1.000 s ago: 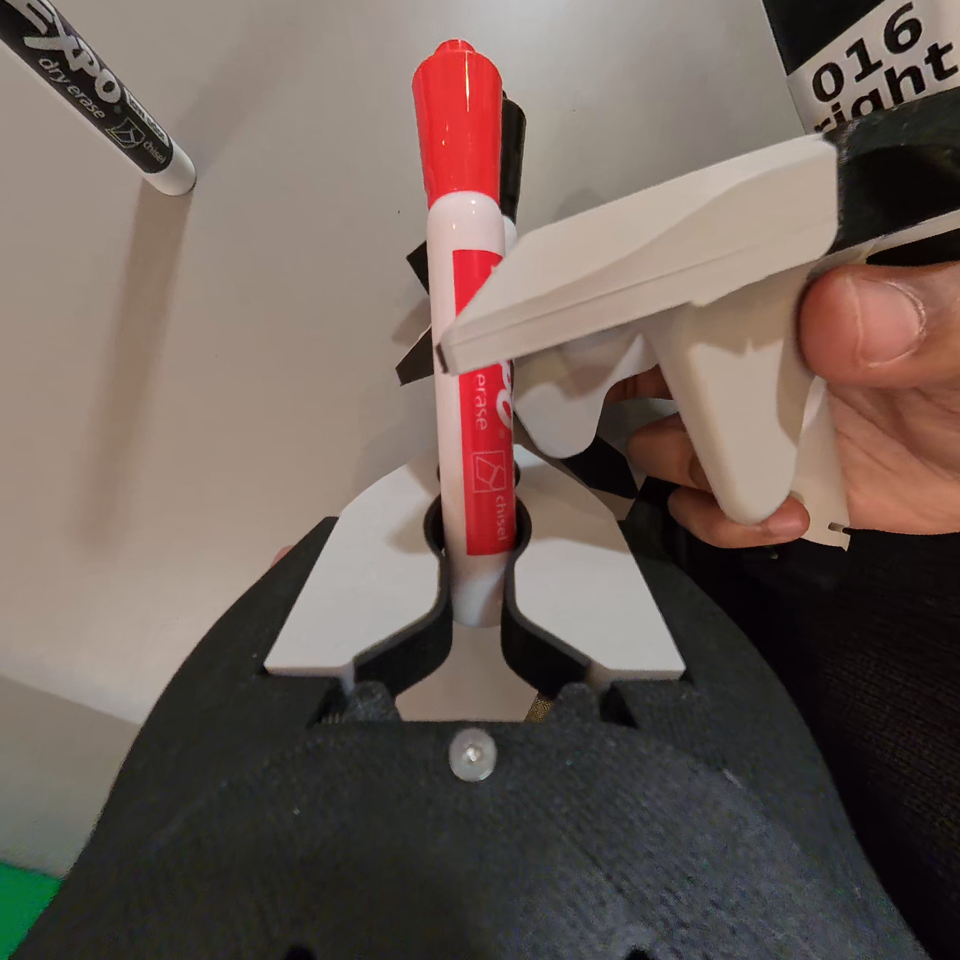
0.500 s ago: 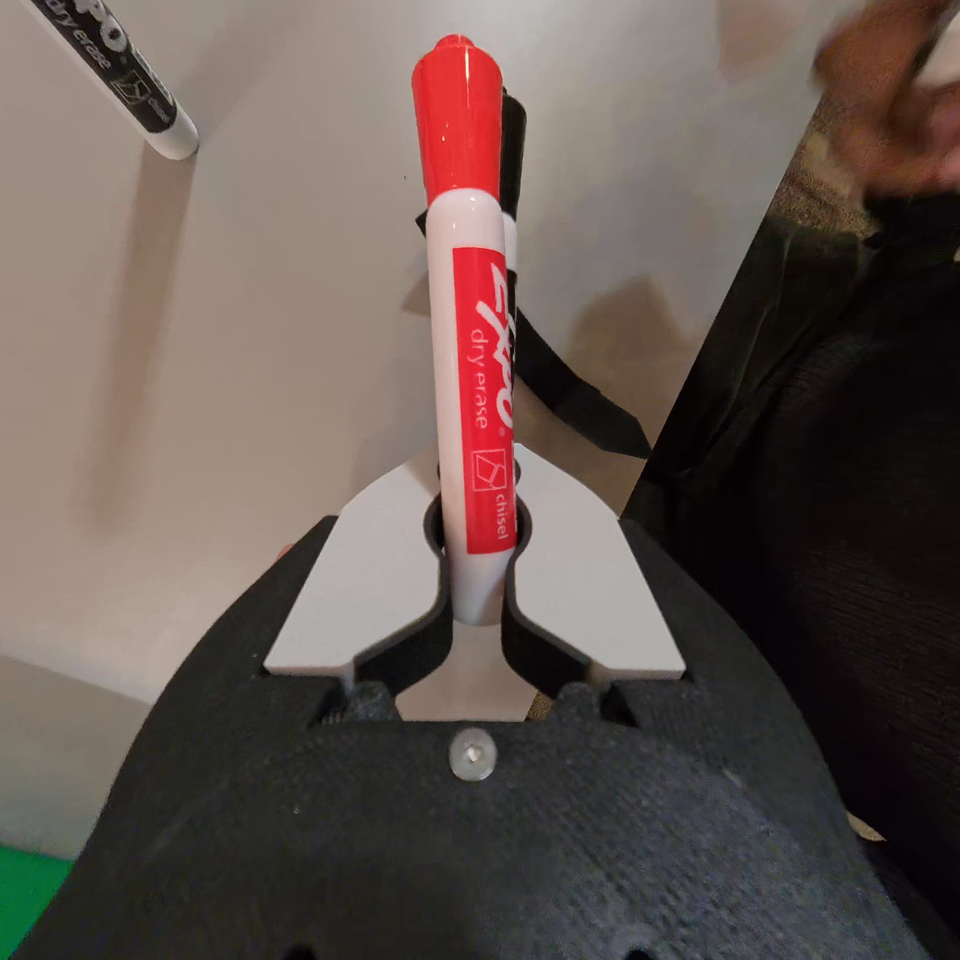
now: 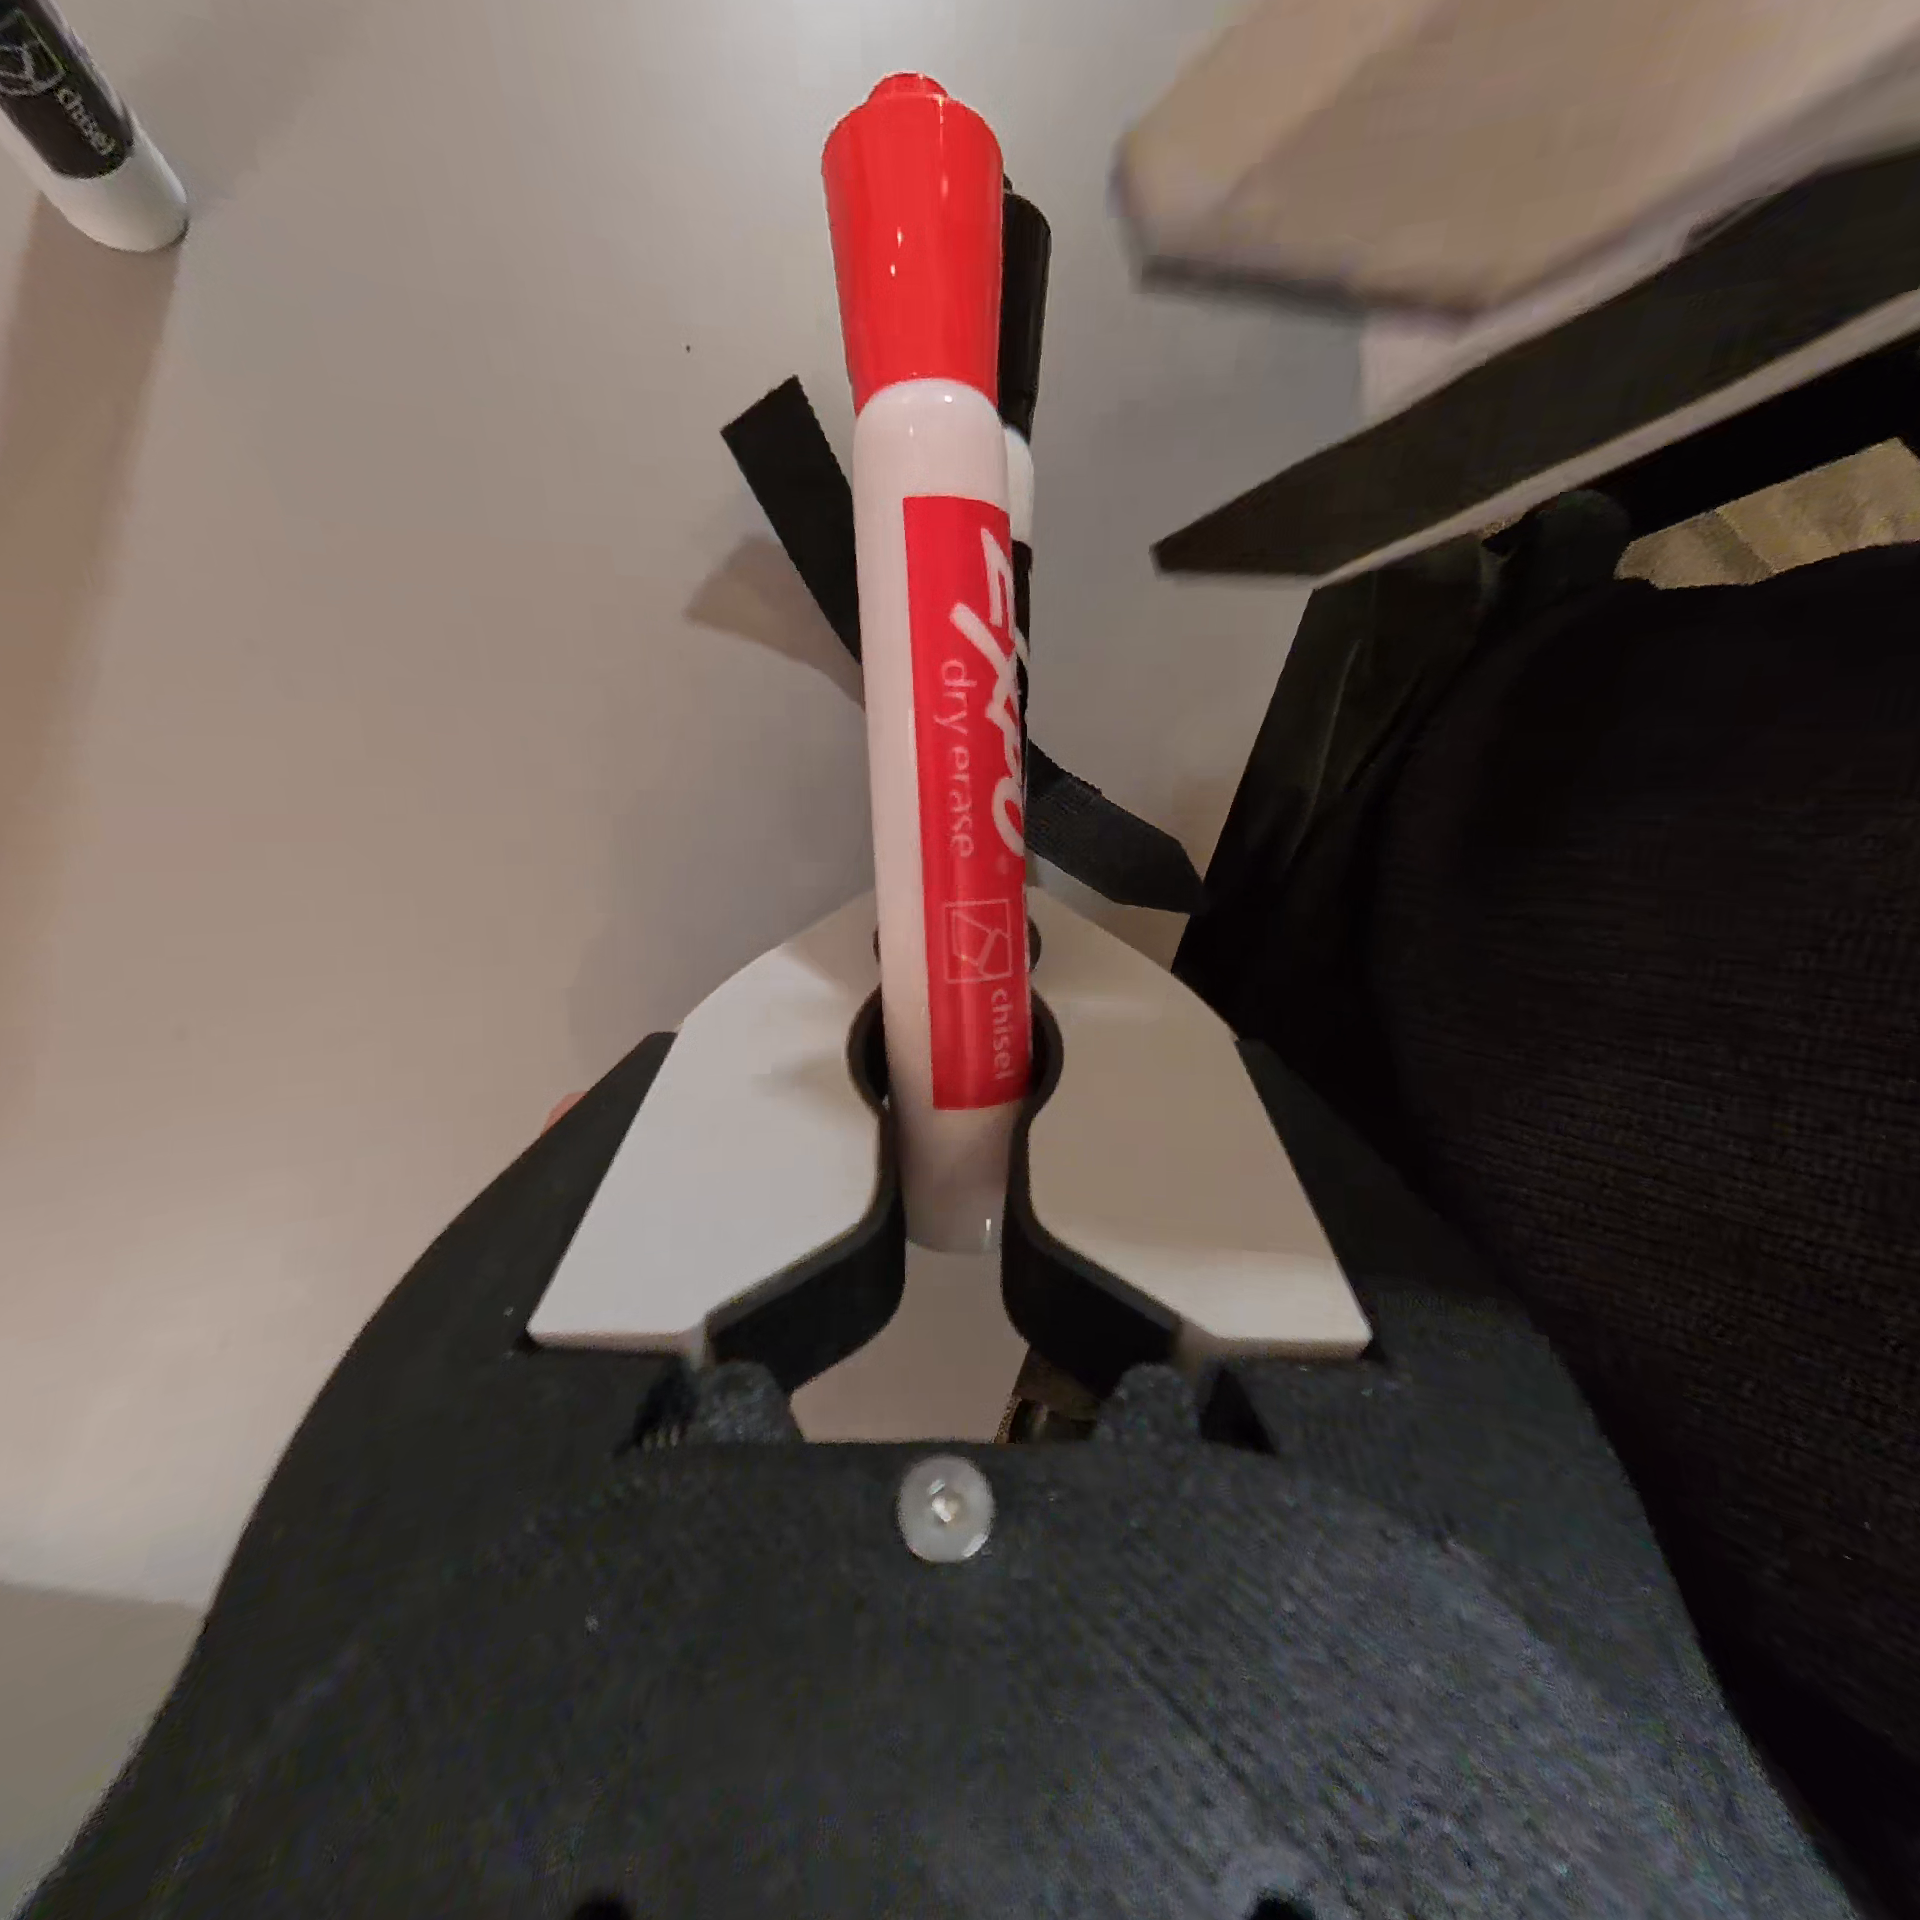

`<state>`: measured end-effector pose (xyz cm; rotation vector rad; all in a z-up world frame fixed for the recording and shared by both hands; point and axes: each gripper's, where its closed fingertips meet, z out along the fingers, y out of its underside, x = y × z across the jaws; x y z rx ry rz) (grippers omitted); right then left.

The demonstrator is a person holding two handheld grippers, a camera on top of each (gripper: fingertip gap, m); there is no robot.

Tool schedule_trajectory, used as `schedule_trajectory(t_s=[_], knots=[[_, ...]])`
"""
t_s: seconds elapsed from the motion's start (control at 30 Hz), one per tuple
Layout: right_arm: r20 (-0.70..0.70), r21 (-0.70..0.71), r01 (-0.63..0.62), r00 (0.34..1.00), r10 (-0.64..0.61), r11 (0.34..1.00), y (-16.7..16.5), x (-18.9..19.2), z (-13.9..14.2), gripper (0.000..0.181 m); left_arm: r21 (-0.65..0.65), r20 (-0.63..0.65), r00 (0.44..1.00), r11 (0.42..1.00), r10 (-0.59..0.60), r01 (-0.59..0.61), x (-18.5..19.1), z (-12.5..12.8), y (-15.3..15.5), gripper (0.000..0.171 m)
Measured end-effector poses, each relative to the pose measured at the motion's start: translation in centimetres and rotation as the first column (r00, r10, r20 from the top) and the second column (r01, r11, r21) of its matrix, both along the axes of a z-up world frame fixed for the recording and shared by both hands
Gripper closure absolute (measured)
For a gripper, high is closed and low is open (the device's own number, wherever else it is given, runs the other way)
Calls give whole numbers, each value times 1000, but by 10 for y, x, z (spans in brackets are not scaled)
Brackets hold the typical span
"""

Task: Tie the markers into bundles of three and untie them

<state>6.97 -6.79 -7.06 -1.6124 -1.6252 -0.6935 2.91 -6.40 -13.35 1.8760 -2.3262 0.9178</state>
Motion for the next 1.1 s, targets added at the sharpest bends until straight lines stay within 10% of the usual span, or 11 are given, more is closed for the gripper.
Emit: schedule_trajectory(t_s=[1.1], knots=[[147, -194, 18, 989, 11, 981, 22, -7, -49, 140, -233, -10, 998, 971, -60, 56, -3, 3, -26, 153]])
